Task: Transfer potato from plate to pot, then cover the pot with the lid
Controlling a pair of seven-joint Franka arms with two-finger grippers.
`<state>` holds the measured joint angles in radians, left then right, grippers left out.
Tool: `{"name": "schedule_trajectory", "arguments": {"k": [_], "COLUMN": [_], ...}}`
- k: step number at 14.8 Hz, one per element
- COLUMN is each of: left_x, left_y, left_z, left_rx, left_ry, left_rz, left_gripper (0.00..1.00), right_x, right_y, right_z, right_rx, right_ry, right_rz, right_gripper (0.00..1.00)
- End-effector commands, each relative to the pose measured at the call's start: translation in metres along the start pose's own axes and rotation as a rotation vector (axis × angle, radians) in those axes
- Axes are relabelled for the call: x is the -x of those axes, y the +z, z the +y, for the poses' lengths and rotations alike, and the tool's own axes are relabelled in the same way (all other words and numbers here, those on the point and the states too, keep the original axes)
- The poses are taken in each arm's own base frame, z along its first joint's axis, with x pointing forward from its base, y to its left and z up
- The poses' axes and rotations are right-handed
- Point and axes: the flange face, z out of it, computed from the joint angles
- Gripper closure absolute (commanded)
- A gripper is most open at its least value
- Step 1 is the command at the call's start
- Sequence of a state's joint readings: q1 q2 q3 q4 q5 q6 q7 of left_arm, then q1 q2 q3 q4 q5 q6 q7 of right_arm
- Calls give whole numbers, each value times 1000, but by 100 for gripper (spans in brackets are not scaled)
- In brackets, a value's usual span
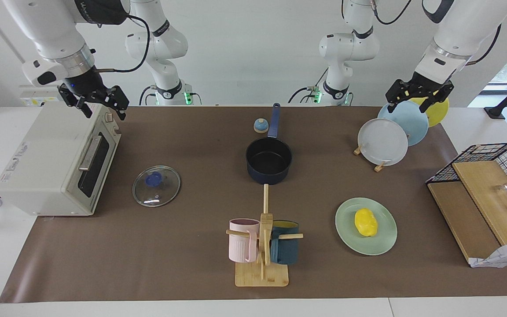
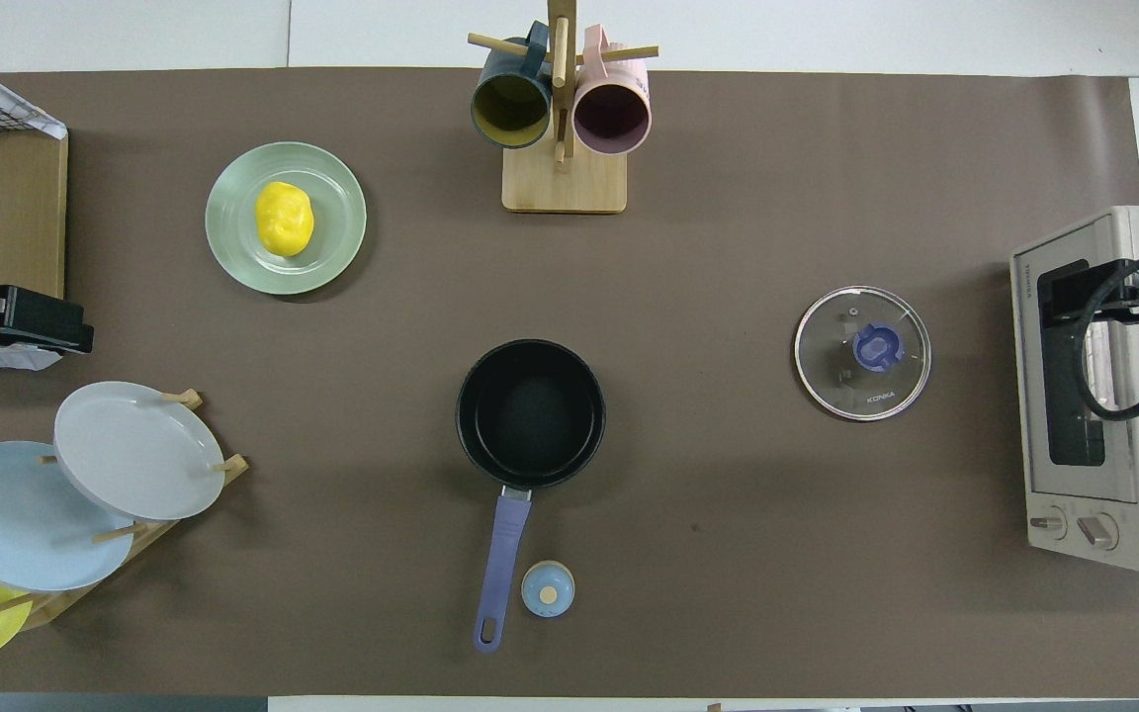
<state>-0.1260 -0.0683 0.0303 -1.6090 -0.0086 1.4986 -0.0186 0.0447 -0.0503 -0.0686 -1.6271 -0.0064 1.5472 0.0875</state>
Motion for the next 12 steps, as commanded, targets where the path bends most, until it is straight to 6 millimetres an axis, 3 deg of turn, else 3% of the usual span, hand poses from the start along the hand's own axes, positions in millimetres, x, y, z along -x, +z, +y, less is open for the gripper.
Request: {"name": "schedule_trajectory", "arguments": {"k": [1, 9, 12], "left_x": [2, -1, -25], "left_y": [-4, -2, 21], "left_z": [-3, -5, -4], "left_rx": [19, 21, 32], "left_ry": [9, 33, 28], "left_rz": [14, 35, 24], "left_gripper": [0, 0, 0], "right_x": [4, 3, 3], "right_y": [2, 1, 2], "right_z": [0, -9, -3], "right_rx": [-17, -15, -17], "right_ry": [20, 8, 19], "right_rz": [-3, 3, 0], "right_gripper": [0, 0, 0]}}
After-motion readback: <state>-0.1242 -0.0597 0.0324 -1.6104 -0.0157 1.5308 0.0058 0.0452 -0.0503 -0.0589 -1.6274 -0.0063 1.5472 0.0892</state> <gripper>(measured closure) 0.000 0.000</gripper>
